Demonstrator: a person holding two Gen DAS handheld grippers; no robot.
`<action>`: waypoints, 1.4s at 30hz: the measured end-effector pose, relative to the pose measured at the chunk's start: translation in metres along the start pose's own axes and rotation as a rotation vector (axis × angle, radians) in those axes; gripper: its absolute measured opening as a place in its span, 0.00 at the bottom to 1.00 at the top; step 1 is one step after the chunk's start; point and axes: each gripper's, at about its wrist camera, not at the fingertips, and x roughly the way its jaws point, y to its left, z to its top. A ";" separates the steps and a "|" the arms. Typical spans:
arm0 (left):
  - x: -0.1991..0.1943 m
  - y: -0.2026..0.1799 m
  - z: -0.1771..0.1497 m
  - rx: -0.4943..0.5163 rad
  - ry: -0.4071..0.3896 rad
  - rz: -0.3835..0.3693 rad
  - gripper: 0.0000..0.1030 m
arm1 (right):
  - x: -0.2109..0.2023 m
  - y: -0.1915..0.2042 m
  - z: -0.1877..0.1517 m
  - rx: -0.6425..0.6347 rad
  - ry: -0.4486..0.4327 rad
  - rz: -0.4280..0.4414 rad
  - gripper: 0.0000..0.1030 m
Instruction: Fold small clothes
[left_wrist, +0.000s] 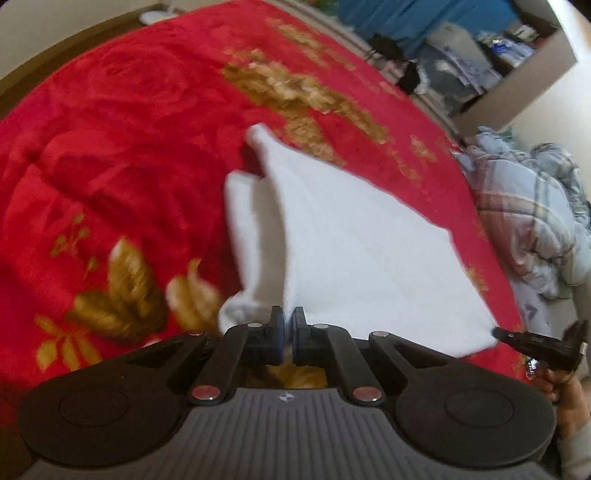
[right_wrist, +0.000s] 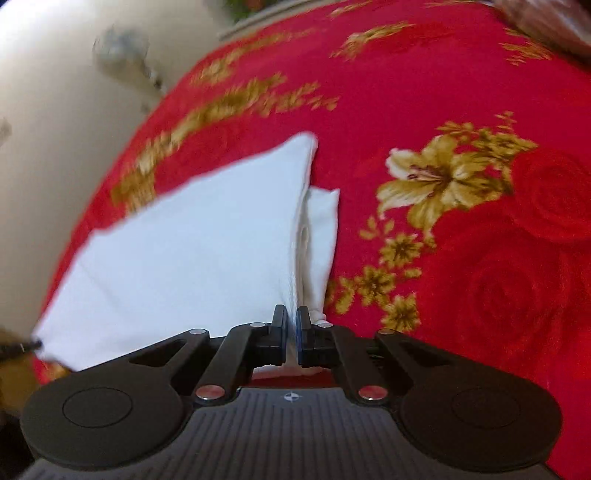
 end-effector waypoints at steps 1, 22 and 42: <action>0.008 0.002 -0.004 -0.006 0.037 0.030 0.04 | -0.001 -0.003 -0.004 0.025 0.007 -0.022 0.04; 0.014 -0.006 -0.008 0.082 0.024 0.053 0.49 | 0.038 0.023 -0.020 -0.167 0.111 -0.217 0.36; 0.044 0.029 -0.009 -0.088 0.086 0.123 0.64 | 0.024 0.054 0.005 -0.183 -0.047 -0.122 0.39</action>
